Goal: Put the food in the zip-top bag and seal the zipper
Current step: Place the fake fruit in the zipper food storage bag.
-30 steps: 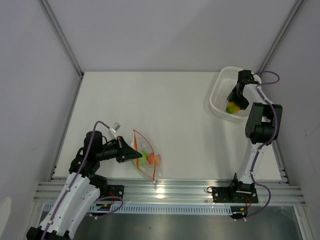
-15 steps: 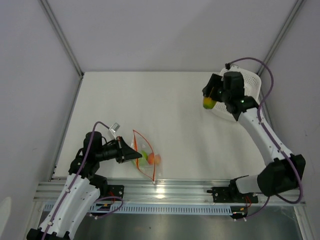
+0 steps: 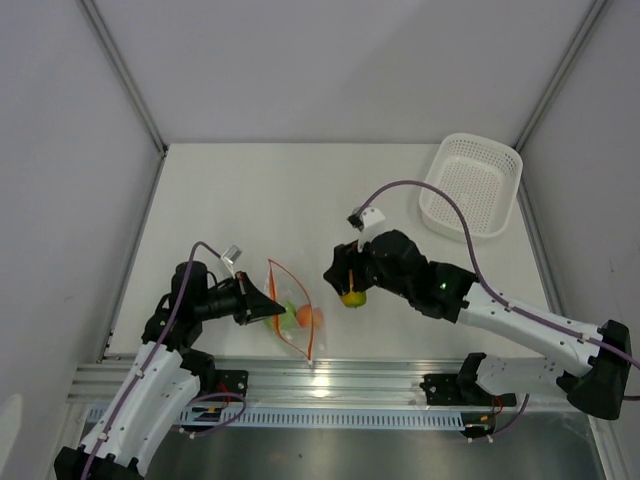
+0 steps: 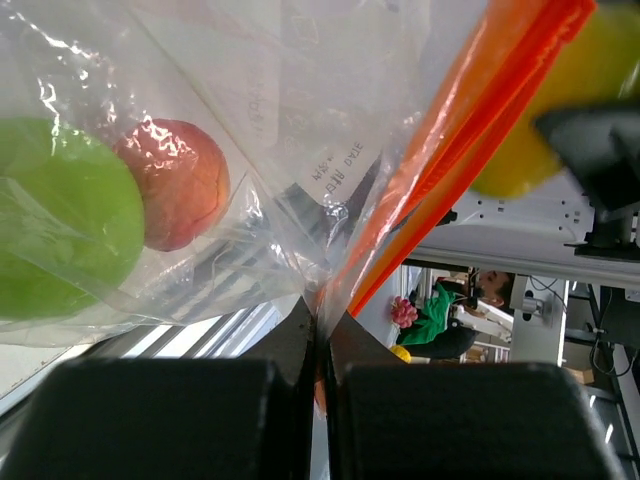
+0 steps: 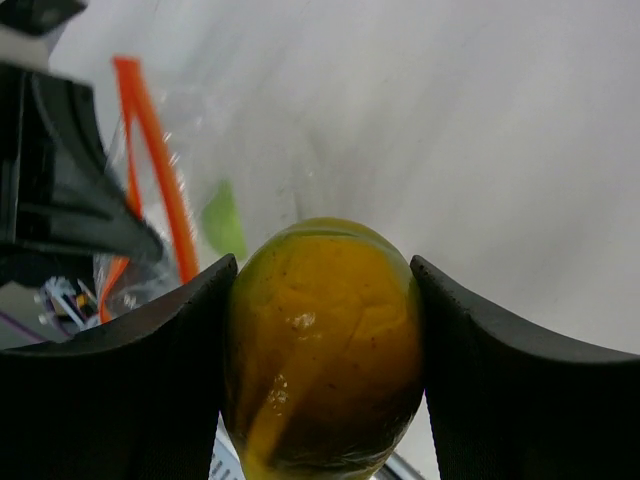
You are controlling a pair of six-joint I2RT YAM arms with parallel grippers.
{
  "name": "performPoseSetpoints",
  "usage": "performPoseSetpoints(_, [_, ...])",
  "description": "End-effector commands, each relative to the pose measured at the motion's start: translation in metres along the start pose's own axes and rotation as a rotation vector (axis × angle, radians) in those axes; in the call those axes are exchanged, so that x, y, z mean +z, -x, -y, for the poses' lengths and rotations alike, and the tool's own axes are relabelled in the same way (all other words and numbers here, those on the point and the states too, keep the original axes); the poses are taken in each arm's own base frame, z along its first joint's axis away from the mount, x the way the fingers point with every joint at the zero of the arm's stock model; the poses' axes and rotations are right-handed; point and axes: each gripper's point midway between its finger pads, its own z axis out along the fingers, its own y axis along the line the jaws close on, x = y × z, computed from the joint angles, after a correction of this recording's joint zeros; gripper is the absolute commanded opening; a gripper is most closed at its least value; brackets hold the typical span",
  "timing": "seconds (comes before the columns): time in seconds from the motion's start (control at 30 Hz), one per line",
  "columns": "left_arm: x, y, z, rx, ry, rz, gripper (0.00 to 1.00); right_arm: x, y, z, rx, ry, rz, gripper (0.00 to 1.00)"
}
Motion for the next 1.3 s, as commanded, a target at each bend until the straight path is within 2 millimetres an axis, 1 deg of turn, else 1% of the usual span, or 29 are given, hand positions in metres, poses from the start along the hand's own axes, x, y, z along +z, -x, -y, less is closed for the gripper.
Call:
performPoseSetpoints(0.0, [0.003,0.007,0.009,0.011,-0.026,0.005,0.00,-0.020,-0.012,-0.023,-0.079,0.024,0.032,0.06])
performPoseSetpoints(0.1, [0.002,0.010,0.011,0.017,-0.025,0.014,0.01,-0.025,-0.035,-0.028,-0.102,0.036,0.001,0.02])
performPoseSetpoints(0.13, [0.002,0.011,0.012,0.016,-0.023,0.018,0.01,-0.028,-0.042,-0.040,-0.095,0.078,-0.011,0.01])
performPoseSetpoints(0.17, [0.002,0.011,0.012,0.017,-0.026,0.020,0.01,-0.031,-0.045,-0.045,-0.094,0.102,-0.012,0.00])
performPoseSetpoints(0.2, [0.002,0.011,0.011,0.014,-0.024,0.021,0.01,-0.033,-0.053,-0.050,-0.106,0.122,-0.024,0.00])
performPoseSetpoints(0.23, [0.003,0.013,0.012,0.020,-0.028,0.029,0.01,-0.038,-0.058,-0.064,-0.125,0.157,-0.015,0.00])
performPoseSetpoints(0.3, [0.004,0.014,0.010,0.014,-0.023,0.028,0.01,-0.046,-0.061,-0.078,-0.159,0.185,0.001,0.00])
performPoseSetpoints(0.33, [0.005,0.014,0.010,0.008,-0.023,0.026,0.01,-0.052,-0.063,-0.091,-0.191,0.213,0.015,0.00])
performPoseSetpoints(0.4, [0.005,0.015,0.012,0.007,-0.029,0.026,0.01,-0.056,-0.064,-0.107,-0.222,0.251,0.024,0.00])
performPoseSetpoints(0.43, [0.004,0.015,0.013,0.007,-0.029,0.030,0.01,-0.058,-0.064,-0.118,-0.235,0.281,0.030,0.00])
performPoseSetpoints(0.5, [0.004,0.016,0.013,0.009,-0.029,0.034,0.01,-0.054,-0.062,-0.130,-0.262,0.299,0.033,0.01])
performPoseSetpoints(0.57, [0.002,0.014,0.016,0.011,-0.032,0.030,0.00,-0.049,-0.060,-0.136,-0.278,0.303,0.036,0.01])
performPoseSetpoints(0.6, [0.001,0.015,0.017,0.015,-0.033,0.035,0.01,-0.043,-0.061,-0.141,-0.285,0.304,0.036,0.02])
performPoseSetpoints(0.63, [0.001,0.014,0.016,0.020,-0.033,0.035,0.01,-0.041,-0.055,-0.146,-0.282,0.310,0.047,0.02])
performPoseSetpoints(0.67, [0.001,0.014,0.016,0.020,-0.031,0.037,0.01,-0.036,-0.050,-0.147,-0.280,0.303,0.054,0.02])
performPoseSetpoints(0.7, [0.001,0.014,0.015,0.014,-0.025,0.033,0.01,-0.032,-0.047,-0.152,-0.270,0.312,0.048,0.02])
performPoseSetpoints(0.73, [0.001,0.013,0.015,0.012,-0.024,0.028,0.01,-0.025,-0.043,-0.160,-0.264,0.315,0.043,0.02])
performPoseSetpoints(0.8, [-0.001,0.011,0.016,0.006,-0.028,0.023,0.01,-0.015,-0.036,-0.168,-0.238,0.336,0.036,0.02])
performPoseSetpoints(0.83, [-0.003,0.010,0.020,0.014,-0.036,0.030,0.01,-0.003,-0.042,-0.170,-0.237,0.330,0.013,0.02])
performPoseSetpoints(0.87, [-0.004,0.010,0.020,0.016,-0.038,0.037,0.01,-0.002,-0.033,-0.177,-0.221,0.341,0.022,0.02])
performPoseSetpoints(0.93, [-0.006,0.009,0.023,0.013,-0.039,0.045,0.01,0.006,-0.032,-0.183,-0.204,0.356,0.008,0.03])
performPoseSetpoints(0.97, [-0.008,0.009,0.026,0.022,-0.047,0.051,0.01,0.011,-0.035,-0.185,-0.205,0.357,-0.002,0.04])
performPoseSetpoints(1.0, [-0.009,0.007,0.026,0.023,-0.048,0.048,0.00,0.012,-0.031,-0.189,-0.198,0.363,0.008,0.05])
performPoseSetpoints(1.07, [-0.010,0.006,0.026,0.028,-0.046,0.050,0.01,0.021,-0.033,-0.184,-0.188,0.324,0.009,0.05])
performPoseSetpoints(1.13, [-0.011,0.005,0.026,0.030,-0.045,0.044,0.01,0.032,-0.034,-0.166,-0.159,0.260,-0.013,0.04])
performPoseSetpoints(1.2, [-0.012,0.003,0.027,0.030,-0.046,0.041,0.01,0.039,-0.042,-0.152,-0.104,0.227,-0.046,0.04])
performPoseSetpoints(1.23, [-0.012,0.004,0.028,0.032,-0.045,0.045,0.01,0.043,-0.043,-0.144,-0.087,0.208,-0.049,0.04])
performPoseSetpoints(1.27, [-0.013,0.003,0.028,0.035,-0.047,0.047,0.01,0.045,-0.045,-0.140,-0.071,0.203,-0.056,0.04])
